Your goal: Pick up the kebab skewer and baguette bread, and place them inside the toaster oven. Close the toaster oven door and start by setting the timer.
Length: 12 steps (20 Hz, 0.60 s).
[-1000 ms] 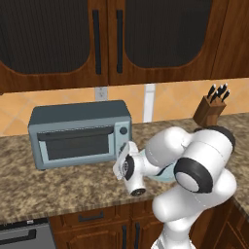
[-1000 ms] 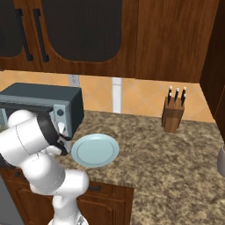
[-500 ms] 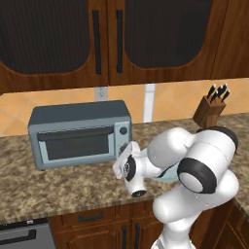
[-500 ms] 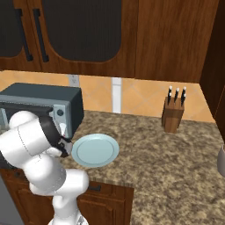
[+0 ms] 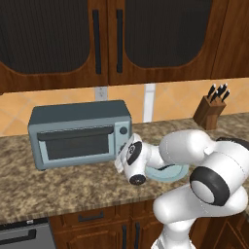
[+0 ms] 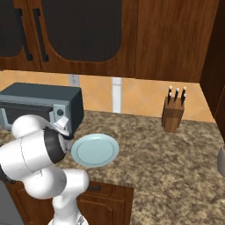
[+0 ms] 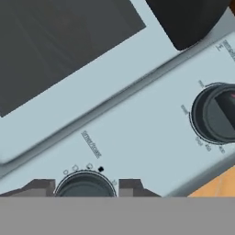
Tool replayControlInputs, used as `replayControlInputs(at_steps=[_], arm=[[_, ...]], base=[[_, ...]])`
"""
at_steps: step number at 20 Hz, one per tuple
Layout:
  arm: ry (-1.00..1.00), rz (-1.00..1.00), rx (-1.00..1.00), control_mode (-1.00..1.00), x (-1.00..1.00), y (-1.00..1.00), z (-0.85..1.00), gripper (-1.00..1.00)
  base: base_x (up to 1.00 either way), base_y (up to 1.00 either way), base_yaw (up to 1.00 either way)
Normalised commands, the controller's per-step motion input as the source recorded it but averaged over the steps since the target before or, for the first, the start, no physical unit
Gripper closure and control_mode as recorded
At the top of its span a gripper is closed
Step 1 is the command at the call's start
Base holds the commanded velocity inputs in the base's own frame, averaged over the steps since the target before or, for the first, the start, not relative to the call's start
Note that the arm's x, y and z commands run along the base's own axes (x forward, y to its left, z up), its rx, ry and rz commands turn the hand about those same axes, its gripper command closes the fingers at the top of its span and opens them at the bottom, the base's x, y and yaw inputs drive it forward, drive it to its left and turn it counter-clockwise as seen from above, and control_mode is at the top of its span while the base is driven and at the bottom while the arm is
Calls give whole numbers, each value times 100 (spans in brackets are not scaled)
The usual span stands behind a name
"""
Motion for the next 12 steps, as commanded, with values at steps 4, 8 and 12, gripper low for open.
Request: replayControlInputs(at_steps=[4, 8, 12], arm=[[-8, -11, 54, -100, 0, 0, 13, 100], [-10, -11, 56, -100, 0, -6, 5, 100], [-4, -13, 60, -100, 0, -13, 21, 100]], base=[[0, 0, 0], [0, 0, 0], [0, 0, 0]])
